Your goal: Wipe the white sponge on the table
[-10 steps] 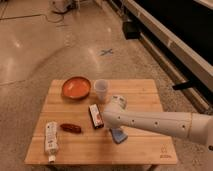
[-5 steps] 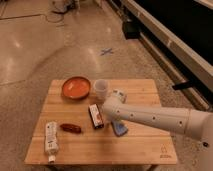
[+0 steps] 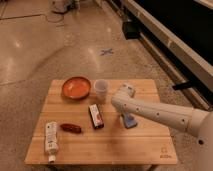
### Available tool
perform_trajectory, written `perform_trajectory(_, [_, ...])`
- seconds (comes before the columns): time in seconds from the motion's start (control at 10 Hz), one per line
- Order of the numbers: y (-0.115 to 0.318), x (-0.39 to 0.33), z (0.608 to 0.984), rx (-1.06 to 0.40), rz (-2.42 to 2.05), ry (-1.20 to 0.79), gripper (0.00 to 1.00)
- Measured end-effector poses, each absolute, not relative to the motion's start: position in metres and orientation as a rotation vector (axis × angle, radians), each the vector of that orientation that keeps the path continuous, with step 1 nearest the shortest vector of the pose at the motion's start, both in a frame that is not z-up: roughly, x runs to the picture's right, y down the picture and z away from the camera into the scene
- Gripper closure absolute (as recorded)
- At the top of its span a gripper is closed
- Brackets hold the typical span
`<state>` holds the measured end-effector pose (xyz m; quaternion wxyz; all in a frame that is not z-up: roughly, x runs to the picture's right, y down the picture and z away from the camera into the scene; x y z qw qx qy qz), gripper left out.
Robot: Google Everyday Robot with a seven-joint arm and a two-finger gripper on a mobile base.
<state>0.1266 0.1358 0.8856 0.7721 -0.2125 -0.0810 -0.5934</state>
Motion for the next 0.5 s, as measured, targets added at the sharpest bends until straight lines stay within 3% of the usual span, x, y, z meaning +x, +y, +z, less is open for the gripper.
perform_trajectory(0.5, [0.151,0.197,0.885,-0.539,-1.252,-0.139,0.99])
